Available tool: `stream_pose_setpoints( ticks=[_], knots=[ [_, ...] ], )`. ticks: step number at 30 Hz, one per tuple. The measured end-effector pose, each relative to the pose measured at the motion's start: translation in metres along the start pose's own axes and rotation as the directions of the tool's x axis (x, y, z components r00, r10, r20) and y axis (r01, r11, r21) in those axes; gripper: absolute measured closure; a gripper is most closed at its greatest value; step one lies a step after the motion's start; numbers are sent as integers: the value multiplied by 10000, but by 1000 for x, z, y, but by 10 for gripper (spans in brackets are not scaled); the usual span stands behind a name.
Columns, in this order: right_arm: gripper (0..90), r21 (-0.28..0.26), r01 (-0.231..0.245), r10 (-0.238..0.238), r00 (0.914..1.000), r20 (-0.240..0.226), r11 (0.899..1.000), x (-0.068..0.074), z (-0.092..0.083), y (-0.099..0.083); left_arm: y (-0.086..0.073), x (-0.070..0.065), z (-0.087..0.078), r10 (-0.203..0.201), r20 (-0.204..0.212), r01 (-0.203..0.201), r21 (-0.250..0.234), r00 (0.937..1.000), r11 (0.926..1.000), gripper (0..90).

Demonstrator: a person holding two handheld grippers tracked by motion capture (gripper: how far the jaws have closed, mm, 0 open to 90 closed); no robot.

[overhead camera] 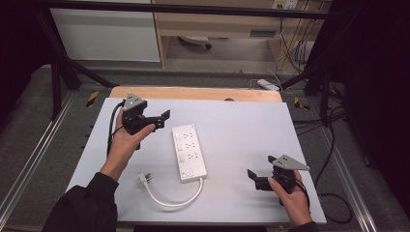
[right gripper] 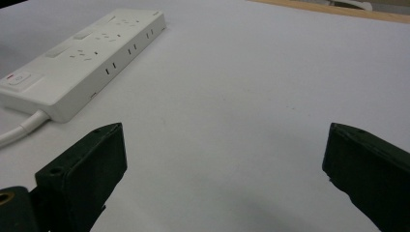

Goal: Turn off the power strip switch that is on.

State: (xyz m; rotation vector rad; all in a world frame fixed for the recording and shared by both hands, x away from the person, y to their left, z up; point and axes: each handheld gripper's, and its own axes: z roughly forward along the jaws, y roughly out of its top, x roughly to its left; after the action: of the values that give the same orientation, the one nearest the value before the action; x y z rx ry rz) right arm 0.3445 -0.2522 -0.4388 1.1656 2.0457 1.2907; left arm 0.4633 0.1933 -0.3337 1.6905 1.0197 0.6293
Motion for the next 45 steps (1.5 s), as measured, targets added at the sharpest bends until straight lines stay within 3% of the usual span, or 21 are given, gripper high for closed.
stream_pose_setpoints(
  ticks=[16,27,45],
  knots=[
    [23,-13,-1,1,10000,-25,10000,-1,0,0,-7,-8,24,454,57,-456,514,9990,9976,62],
    [23,-111,-48,48,10000,-67,9999,-1,-3,1,-13,-11,36,686,-139,-667,1079,9975,9919,212],
    [23,-69,-12,11,10000,-76,10000,-2,-2,1,-22,-10,54,340,-247,-308,1215,9991,9921,415]
  ],
)
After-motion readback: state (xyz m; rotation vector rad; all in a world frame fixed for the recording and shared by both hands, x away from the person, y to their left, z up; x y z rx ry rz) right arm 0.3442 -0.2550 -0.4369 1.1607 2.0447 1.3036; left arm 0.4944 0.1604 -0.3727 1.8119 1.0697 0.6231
